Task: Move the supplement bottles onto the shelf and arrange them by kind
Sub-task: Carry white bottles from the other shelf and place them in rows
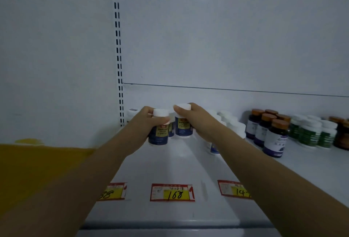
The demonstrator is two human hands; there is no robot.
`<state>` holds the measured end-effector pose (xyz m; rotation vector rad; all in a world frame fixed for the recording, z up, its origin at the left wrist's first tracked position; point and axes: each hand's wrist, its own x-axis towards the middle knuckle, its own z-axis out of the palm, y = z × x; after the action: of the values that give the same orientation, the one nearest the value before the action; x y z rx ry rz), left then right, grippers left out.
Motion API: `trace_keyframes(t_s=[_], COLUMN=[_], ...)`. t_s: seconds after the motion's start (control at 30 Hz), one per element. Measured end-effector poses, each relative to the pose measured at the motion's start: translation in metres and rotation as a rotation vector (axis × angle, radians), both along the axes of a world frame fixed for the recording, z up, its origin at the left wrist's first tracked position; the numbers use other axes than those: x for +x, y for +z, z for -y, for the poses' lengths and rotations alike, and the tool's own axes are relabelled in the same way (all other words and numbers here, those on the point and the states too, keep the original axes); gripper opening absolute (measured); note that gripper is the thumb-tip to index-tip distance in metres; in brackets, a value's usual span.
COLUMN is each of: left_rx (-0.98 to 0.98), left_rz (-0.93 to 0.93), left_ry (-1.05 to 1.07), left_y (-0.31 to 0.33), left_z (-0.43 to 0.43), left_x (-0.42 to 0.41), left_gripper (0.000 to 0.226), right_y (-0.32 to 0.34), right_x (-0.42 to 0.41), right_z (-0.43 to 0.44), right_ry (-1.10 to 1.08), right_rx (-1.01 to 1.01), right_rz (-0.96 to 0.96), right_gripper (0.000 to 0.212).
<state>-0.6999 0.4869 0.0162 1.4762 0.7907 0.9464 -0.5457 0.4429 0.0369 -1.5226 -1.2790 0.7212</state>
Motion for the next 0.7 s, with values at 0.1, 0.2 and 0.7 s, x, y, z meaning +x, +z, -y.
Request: trace_keyframes(t_s=[0.1,0.2,0.7], left_rx=[0.022,0.038,0.098], left_rz=[-0.051,-0.081,-0.177], left_ry=[-0.016,0.015,0.129], left_y=[-0.011,-0.018,-0.032], left_z=[-0.013,-0.021,-0.044], left_x=[0.008,0.017,0.035], left_gripper=[0.024,0.023,0.057], right_y=[-0.010,-0.016,-0.022], right_x=[0.004,0.006,0.005], right_z=[-0.008,-0.015,-0.033], right_ry=[-0.087,-0.140,-0.237], right_rx=[-0.015,-0.028,-0.058], right_rz=[0.059,0.089,0.067], right_gripper=[0.039,0.032,0.037])
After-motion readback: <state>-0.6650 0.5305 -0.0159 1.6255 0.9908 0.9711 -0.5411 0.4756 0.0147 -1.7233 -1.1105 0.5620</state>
